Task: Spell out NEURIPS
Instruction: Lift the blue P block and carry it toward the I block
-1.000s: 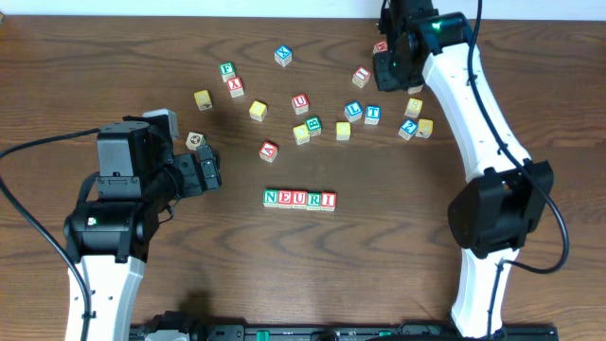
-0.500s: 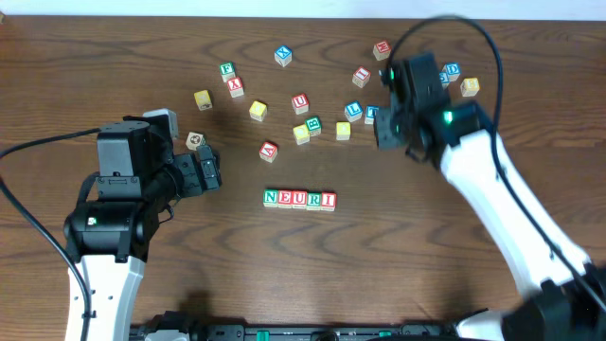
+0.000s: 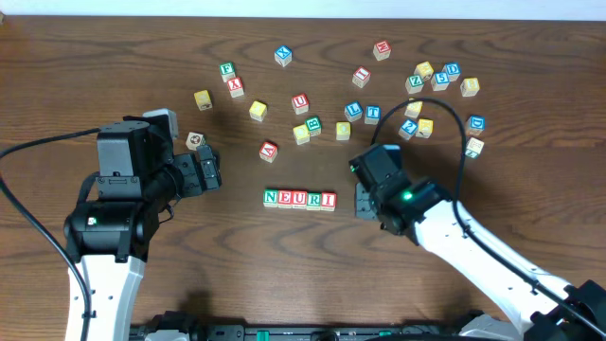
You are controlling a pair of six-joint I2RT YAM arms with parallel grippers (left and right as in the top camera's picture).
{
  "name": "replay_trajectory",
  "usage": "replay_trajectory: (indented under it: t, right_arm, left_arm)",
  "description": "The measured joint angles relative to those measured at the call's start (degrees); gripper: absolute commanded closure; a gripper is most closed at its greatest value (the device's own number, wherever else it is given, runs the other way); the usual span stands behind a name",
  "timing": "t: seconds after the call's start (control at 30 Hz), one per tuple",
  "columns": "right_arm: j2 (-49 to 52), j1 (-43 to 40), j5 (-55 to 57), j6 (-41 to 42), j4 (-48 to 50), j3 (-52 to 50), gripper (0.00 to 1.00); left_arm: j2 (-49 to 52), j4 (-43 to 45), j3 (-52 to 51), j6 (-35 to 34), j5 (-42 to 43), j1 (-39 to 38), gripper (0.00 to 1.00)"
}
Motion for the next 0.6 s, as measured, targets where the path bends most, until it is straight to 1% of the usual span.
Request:
replay_trajectory:
  t: [0.17,0.37,0.6]
  right_arm:
    - [0.00,2.10,1.86,5.31,0.02,-1.49,0.99]
    - [0.00,3.02,2.86,7.67,1.09,-2.12,0.99]
    - [0.00,4.24,3.48,8.35,8.61,-7.32,0.99]
  left_arm:
    - [0.00,0.00,0.00,0.00,0.00,0.00,0.02]
    - [0.00,0.00,0.00,0.00,0.00,0.00,0.02]
    - [0.00,-0.02,0.00,0.00,0.00,0.00,0.02]
